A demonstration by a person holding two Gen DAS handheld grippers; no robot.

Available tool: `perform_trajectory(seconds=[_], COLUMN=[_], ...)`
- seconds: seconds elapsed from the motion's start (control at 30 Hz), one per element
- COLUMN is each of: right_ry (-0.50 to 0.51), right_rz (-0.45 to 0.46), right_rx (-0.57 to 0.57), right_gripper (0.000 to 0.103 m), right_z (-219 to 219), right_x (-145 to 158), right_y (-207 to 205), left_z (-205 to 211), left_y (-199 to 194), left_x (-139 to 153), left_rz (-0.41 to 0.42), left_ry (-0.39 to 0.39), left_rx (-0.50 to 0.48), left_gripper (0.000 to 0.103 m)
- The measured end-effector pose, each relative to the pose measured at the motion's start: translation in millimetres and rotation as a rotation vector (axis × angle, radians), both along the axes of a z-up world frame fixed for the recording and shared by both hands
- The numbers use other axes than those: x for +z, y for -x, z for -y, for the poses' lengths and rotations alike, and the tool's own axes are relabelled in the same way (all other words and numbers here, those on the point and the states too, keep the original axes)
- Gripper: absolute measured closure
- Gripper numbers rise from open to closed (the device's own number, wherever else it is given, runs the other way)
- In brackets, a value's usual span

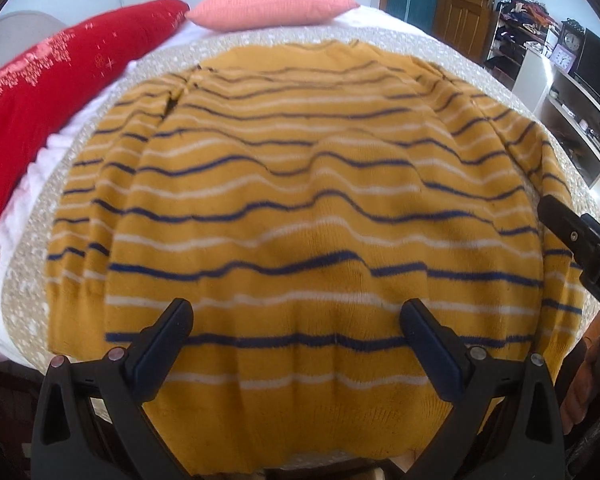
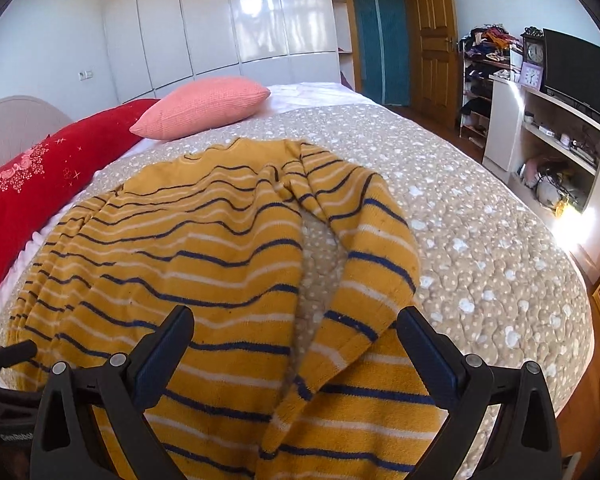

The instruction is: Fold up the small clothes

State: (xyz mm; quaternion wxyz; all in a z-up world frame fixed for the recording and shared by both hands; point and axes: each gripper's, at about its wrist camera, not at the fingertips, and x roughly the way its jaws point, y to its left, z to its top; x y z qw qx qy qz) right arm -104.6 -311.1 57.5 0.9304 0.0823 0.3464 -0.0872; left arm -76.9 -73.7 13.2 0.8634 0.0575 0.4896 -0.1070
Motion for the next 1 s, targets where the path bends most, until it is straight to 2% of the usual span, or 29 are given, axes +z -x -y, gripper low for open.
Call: perform_trajectory(seconds=[0.23, 0.3, 0.33, 0.37, 0.4, 0.47, 0.57, 0.67, 0.7, 0.77, 0.8, 0.83, 0.9, 1.0], right_ry=[-0.005, 0.022, 0.030, 0.045, 0.067, 0.077, 0.039, 0.112, 0.137, 0.155, 0.132, 0.113, 0.077, -0.040], right_rz=[-0.034, -0.087, -0.114, -0.134, -0.128, -0.102, -0.109, -0.122, -0.127, -0.118, -0.085, -0.060, -0.028, 0.008], right_rx=[-0.028, -0.037, -0.033, -0.023, -0.028, -0.035, -0.104, -0.260, -0.334, -0.483, -0.523, -0.539, -0.545, -0.371], right_gripper=[0.000, 0.001, 0.008, 0.021, 0.028, 0.069, 0.085, 0.085, 0.074, 0.032, 0.026, 0.023, 0.023, 0.023], right_z=[13, 16, 16, 16, 16, 23, 49, 73, 80, 96, 104, 108, 113, 103], right_x=[-8, -19, -23, -28, -27, -21, -15, -11, -8, -2, 3, 6, 13, 18], right_y=[1, -1, -2, -2, 1, 6, 5, 5, 6, 15, 23, 29, 41, 51], left_z=[0, 1, 2, 2, 2, 1, 1, 1, 0, 0, 0, 0, 1, 1], left_y=[-2, -2, -2, -3, -3, -4, -4, -5, -5, -5, -5, -5, -5, -5], left_x=[-10, -11, -11, -11, -11, -11, -11, -11, -11, -11, -11, -12, -12, -12], left_rz=[-0.017, -0.013, -0.010, -0.008, -0.008, -0.011, -0.010, -0.006, -0.005, -0.006, -0.005, -0.004, -0.003, -0.002], left_ry=[-0.021, -0.029, -0.032, -0.036, -0.036, -0.032, -0.034, -0.037, -0.037, -0.036, -0.035, -0.036, -0.037, -0.036], left_rx=[0.005, 0.007, 0.007, 0.005, 0.004, 0.002, 0.002, 0.000, -0.001, -0.002, -0.003, -0.003, -0.004, -0.004], left_gripper=[0.000, 0.000, 0.000, 0.000, 0.000, 0.000, 0.000, 0.000, 0.000, 0.000, 0.000, 0.000, 0.000, 0.000])
